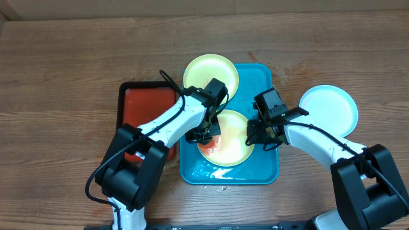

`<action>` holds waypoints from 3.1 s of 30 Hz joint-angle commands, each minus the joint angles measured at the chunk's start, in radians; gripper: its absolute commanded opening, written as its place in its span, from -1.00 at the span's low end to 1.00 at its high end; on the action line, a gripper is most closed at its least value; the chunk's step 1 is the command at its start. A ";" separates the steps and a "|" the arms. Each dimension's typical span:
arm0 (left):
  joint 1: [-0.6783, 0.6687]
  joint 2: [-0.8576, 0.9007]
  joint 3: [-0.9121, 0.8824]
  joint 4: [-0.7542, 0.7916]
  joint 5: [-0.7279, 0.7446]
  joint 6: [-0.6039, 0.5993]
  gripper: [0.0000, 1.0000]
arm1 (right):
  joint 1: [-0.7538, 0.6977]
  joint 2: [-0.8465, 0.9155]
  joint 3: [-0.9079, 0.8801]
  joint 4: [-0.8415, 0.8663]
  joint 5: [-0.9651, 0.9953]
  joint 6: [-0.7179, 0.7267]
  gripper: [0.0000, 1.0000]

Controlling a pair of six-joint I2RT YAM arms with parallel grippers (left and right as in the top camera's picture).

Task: Clean dirty plates on tray and stack at the side
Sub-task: 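Scrub the lower yellow plate with the sponge while right gripper holds it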

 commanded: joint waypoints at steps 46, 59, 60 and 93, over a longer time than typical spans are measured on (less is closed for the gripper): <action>-0.100 0.011 -0.016 0.365 0.174 0.045 -0.92 | 0.002 0.033 -0.010 -0.010 0.042 0.025 -0.92; -0.119 0.011 -0.019 0.338 0.304 0.008 -0.93 | 0.002 0.033 -0.010 -0.010 0.042 0.025 -0.92; -0.124 0.011 -0.024 0.338 0.301 0.005 -0.92 | 0.002 0.033 -0.010 -0.010 0.042 0.025 -0.92; -0.041 0.011 0.036 -0.057 -0.275 -0.053 -0.91 | 0.002 0.033 -0.010 -0.009 0.042 0.025 -0.92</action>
